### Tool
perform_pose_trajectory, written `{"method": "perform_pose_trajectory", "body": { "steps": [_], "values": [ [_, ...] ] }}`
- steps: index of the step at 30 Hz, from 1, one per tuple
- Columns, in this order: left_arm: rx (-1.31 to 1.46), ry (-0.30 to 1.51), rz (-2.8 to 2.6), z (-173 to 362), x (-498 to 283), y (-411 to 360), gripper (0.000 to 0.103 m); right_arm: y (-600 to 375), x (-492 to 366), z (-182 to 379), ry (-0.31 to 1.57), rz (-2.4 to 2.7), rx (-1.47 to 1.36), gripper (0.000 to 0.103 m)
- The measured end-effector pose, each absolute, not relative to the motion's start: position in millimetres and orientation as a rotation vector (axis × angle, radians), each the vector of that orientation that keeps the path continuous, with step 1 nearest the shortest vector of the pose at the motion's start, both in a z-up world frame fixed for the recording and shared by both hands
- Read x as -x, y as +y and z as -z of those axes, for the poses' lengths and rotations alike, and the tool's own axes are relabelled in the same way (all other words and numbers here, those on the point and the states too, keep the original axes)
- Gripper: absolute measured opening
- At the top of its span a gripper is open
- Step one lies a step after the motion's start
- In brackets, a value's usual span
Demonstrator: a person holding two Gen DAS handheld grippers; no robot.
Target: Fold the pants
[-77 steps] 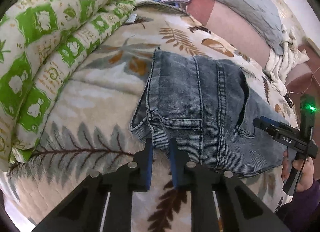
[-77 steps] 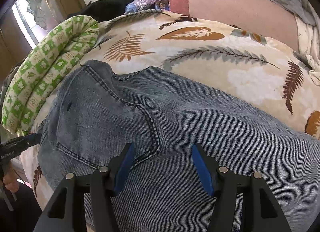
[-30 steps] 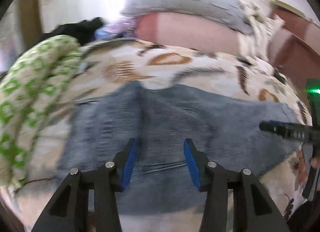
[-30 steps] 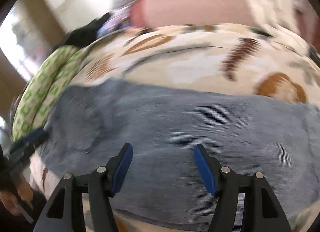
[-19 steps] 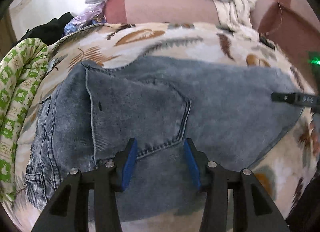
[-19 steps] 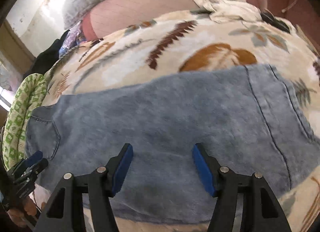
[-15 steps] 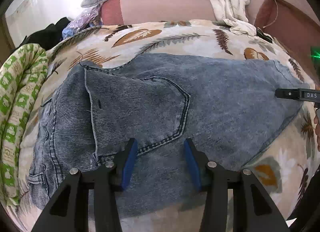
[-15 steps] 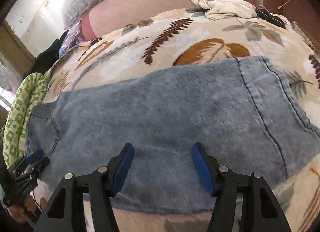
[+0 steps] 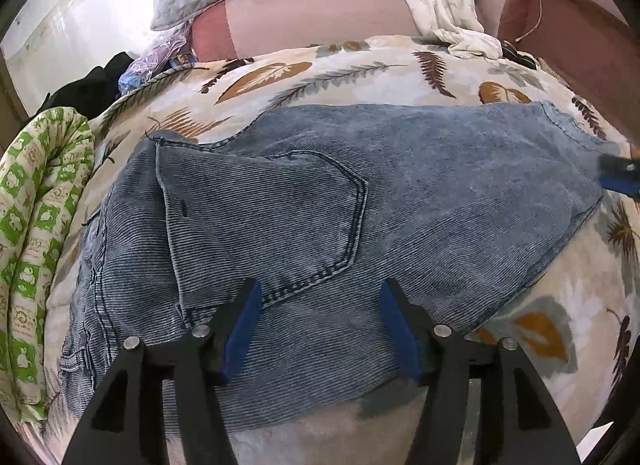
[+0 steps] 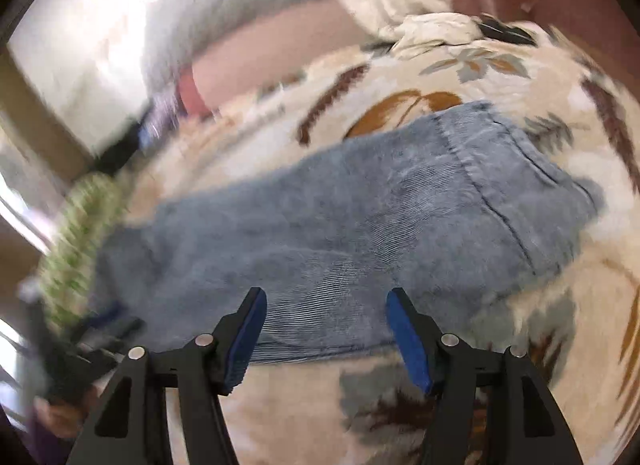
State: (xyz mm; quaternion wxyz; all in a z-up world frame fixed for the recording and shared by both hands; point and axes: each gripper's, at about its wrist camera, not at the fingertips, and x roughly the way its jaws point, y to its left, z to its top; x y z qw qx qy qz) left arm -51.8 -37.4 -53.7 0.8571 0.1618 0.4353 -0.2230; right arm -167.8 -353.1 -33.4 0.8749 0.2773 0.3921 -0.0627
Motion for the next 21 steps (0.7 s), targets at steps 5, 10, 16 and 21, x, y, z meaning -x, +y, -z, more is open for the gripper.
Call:
{"method": "perform_pose_trajectory", "body": {
  "steps": [5,10,16,21],
  "values": [
    [-0.205,0.918,0.504,43.9,48.6,-30.8,0.074,-397.9,207.9,34.7,0.708,0.193,-0.833,0.071],
    [-0.122,0.877,0.534,33.3,49.1,-33.3,0.074,-439.6,233.9,51.5,0.611,0.237,-1.098,0.071],
    [-0.102,0.832,0.587,26.9,54.3,-44.2,0.074,-457.2,235.4,61.6,0.580,0.291,-1.183,0.072],
    [-0.147,0.814,0.627,30.3,60.7,-56.4,0.074,-463.7,228.0,74.1,0.586,0.328,-1.225,0.072]
  ]
}}
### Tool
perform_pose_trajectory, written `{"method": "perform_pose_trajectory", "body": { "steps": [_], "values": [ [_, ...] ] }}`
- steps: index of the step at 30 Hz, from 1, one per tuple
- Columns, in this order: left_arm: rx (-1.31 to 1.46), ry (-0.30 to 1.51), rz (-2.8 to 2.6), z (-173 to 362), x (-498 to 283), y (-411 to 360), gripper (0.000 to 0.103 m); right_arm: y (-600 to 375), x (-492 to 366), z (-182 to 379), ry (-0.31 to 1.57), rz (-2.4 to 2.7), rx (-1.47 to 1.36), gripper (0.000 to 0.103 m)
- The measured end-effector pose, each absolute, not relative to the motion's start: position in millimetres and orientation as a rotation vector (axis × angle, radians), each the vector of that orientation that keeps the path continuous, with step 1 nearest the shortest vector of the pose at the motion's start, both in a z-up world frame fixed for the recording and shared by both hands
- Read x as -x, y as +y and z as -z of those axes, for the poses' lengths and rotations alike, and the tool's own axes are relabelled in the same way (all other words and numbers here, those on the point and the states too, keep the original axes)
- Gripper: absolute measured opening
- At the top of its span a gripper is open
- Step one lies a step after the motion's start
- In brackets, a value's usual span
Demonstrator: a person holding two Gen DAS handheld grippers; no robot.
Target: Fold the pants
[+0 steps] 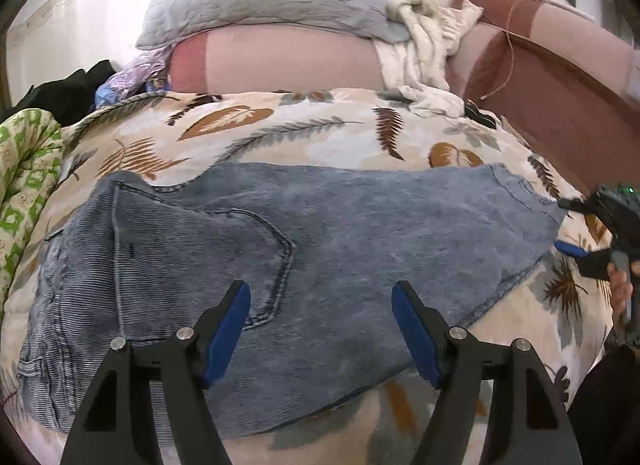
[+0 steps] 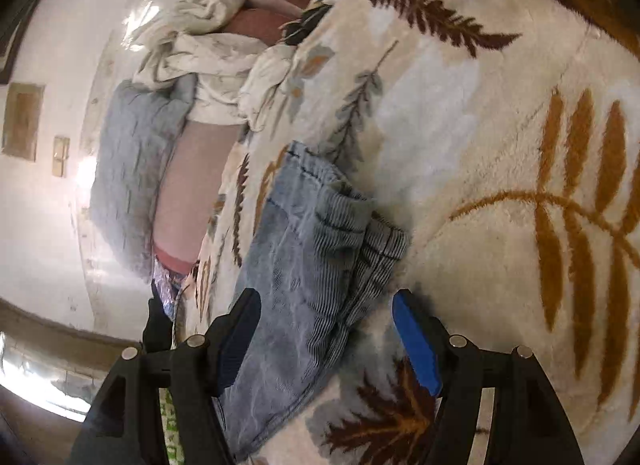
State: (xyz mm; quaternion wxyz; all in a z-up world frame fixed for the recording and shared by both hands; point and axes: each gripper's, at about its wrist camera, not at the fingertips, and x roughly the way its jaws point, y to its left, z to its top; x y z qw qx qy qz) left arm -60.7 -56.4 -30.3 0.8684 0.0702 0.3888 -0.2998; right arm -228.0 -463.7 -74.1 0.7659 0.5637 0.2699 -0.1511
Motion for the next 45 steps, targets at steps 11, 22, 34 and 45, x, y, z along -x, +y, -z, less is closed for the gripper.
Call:
{"method": "perform_pose_trajectory", "body": {
  "steps": [11,22,34,45],
  "values": [
    [-0.209,0.804,0.709,14.5,63.5,-90.9,0.074,-472.4,215.0,82.9,0.537,0.360,-1.226,0.072],
    [-0.378,0.865,0.808,-14.2,21.1,-188.9,0.074,-477.3,223.8,95.0,0.489,0.369,-1.251,0.032],
    [-0.536,1.082,0.981,4.0,-16.1,-350.9,0.074,-477.7,233.7,99.9,0.463,0.336,-1.306,0.026],
    [-0.476,1.283,0.957,41.4,-39.3,-438.8,0.074,-481.2,233.4,103.4,0.464,0.302,-1.371,0.026]
  ]
}}
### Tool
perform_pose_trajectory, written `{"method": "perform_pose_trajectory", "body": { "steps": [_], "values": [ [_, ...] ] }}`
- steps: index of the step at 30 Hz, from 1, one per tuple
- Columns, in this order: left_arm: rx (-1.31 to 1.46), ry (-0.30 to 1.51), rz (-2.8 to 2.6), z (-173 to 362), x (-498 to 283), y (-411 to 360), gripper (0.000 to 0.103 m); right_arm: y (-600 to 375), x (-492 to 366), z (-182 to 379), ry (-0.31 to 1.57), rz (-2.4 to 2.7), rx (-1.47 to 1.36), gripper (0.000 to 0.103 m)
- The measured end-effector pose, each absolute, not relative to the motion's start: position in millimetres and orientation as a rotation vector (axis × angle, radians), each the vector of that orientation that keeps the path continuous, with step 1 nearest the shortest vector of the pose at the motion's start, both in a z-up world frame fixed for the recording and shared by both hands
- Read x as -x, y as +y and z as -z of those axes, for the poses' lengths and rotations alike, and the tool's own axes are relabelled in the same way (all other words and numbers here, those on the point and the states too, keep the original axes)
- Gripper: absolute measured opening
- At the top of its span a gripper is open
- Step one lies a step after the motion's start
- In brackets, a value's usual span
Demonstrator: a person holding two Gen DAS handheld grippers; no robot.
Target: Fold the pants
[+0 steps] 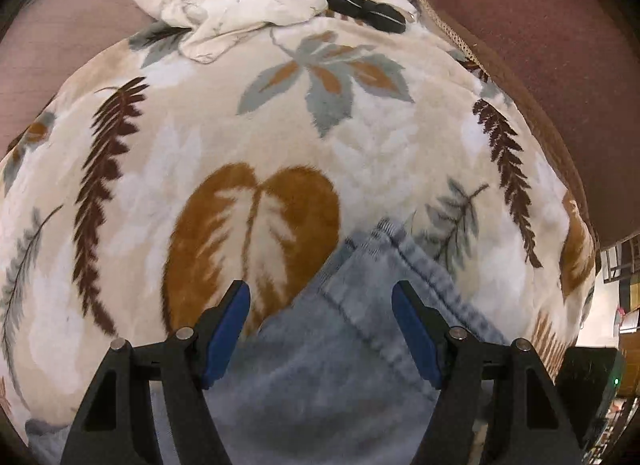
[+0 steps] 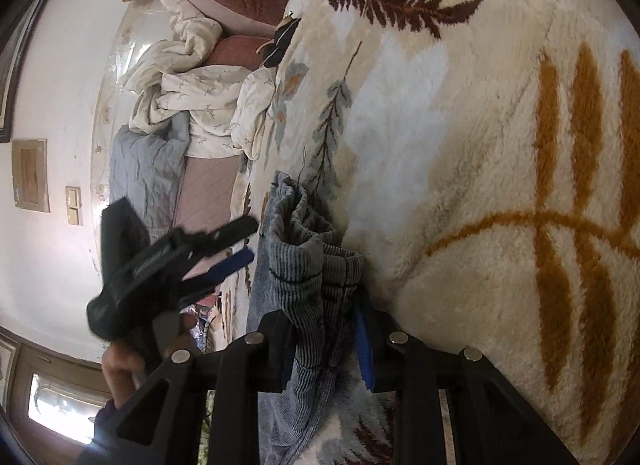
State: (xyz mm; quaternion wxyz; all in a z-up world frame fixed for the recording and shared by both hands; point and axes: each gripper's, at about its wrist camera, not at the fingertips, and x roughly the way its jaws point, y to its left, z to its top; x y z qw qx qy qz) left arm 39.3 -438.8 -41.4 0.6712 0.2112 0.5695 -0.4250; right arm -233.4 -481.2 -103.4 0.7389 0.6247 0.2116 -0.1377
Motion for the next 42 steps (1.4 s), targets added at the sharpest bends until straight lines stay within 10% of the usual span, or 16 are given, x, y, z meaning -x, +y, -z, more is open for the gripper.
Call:
{"method": "perform_pose_trajectory", "body": {
  "steps": [15,19,26,42],
  "values": [
    [-0.553,1.249,1.028,64.3,-18.5,-461.9,0.077,-482.0,234.6,105.3,0.459,0.282,-1.398,0.026],
    [-0.555,1.186,1.077,57.7,-6.2,-459.8,0.043,-482.1,234.8,105.0,0.461,0.285,-1.394,0.026],
    [-0.543,1.148,1.059,53.8,-1.4,-449.7,0.024,-480.5,230.4,104.1,0.454,0.307,-1.396,0.029],
    [-0.216,1.105,1.122,18.6,-34.1,-387.0,0.013,-440.5,203.5,45.5,0.474,0.247,-1.069,0.025]
  ]
}}
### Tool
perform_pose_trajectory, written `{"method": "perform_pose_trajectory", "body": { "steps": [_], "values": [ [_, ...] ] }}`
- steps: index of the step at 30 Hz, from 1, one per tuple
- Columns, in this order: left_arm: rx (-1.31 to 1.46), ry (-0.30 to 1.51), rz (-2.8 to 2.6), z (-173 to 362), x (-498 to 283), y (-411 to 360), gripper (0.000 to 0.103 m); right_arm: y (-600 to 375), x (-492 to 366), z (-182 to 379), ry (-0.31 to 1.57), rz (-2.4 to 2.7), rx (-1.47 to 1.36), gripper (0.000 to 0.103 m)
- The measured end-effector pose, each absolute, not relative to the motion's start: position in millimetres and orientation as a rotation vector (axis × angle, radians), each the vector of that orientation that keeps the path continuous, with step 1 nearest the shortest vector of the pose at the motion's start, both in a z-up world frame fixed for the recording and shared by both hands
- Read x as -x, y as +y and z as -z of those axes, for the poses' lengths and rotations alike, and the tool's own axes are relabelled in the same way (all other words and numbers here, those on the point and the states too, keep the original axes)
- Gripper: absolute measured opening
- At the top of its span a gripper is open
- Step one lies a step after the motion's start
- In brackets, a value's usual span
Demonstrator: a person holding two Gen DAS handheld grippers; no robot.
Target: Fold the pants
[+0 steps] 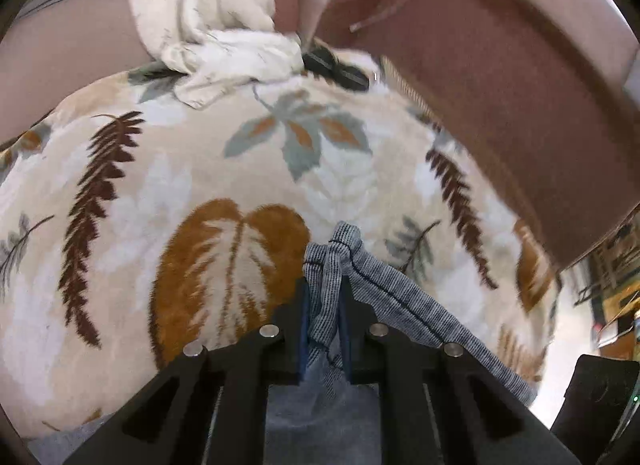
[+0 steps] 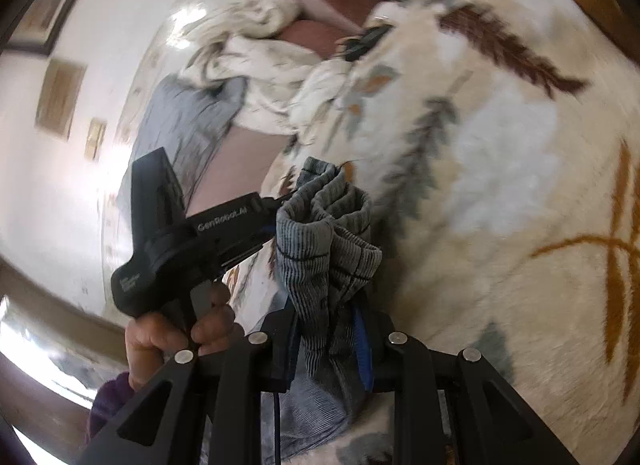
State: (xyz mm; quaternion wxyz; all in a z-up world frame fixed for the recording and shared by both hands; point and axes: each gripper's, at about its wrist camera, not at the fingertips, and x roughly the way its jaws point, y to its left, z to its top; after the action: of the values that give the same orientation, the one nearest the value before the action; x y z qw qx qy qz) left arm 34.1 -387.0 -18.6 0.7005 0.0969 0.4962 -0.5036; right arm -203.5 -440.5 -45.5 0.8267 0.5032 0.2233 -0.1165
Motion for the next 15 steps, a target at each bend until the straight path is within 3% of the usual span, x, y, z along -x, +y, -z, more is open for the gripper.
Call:
{"method": "perform_pose_trajectory", "body": {
  "steps": [8,15],
  "values": [
    [-0.019,1.053,1.130,1.9,-54.3,-306.5,0.013,-389.3,180.4,11.1,0.513,0.191,-0.843,0.025],
    [0.078,1.057,1.042,21.1,-69.7,-210.1,0.013,-334.7,154.2,17.3,0.619,0.075,-0.735,0.025]
  ]
}}
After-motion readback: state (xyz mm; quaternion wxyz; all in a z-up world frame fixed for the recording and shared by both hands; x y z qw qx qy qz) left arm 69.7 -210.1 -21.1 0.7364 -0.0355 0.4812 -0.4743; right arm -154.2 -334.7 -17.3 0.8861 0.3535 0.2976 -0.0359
